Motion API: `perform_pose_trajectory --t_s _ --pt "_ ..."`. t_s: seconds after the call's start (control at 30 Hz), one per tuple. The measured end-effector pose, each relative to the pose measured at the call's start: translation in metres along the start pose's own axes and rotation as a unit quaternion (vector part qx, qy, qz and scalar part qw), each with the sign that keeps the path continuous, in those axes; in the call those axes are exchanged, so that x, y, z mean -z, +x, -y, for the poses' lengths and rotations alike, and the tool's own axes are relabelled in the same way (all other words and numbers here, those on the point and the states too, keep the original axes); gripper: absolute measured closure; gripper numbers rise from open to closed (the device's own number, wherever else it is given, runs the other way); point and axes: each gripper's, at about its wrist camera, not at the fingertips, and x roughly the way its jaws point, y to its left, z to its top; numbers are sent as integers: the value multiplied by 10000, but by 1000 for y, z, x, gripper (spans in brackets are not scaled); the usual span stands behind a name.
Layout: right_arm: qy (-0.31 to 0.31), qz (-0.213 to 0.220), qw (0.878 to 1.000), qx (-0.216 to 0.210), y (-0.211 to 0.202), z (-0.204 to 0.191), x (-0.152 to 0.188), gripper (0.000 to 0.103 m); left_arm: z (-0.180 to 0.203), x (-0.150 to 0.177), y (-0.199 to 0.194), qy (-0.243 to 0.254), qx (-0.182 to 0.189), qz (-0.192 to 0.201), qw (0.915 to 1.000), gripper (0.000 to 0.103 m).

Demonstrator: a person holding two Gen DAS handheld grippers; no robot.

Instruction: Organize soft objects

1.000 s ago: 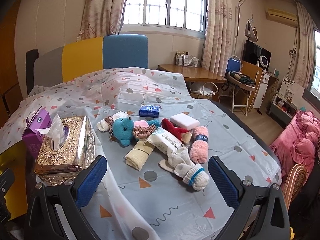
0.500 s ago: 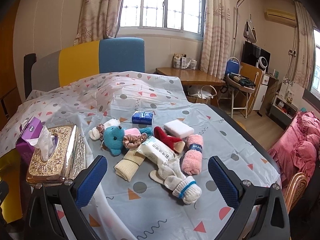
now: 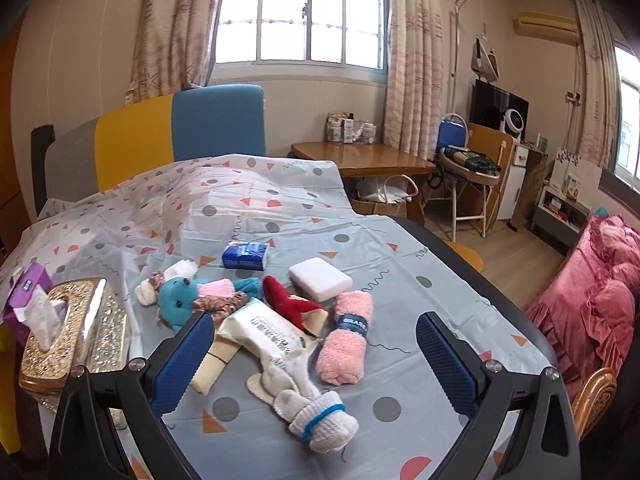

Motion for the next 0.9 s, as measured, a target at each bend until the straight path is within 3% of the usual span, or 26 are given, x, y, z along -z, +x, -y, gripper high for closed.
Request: perform_pose_trajectory --t_s 0.43,0.5,0.63,0.9 --pt "675 -171 9976 58 12 31 8 0 13 0 2 165 81 -17 9998 0" --pt "811 -208 9965 52 14 36 8 0 17 -2 3 237 303 -7 9993 0" --pt "1315 -359 9907 2 19 55 10 0 22 -10 -1 255 1188 102 9925 0" --pt "1622 -551 9849 256 24 70 15 0 71 -36 13 781 1751 -101 9814 0"
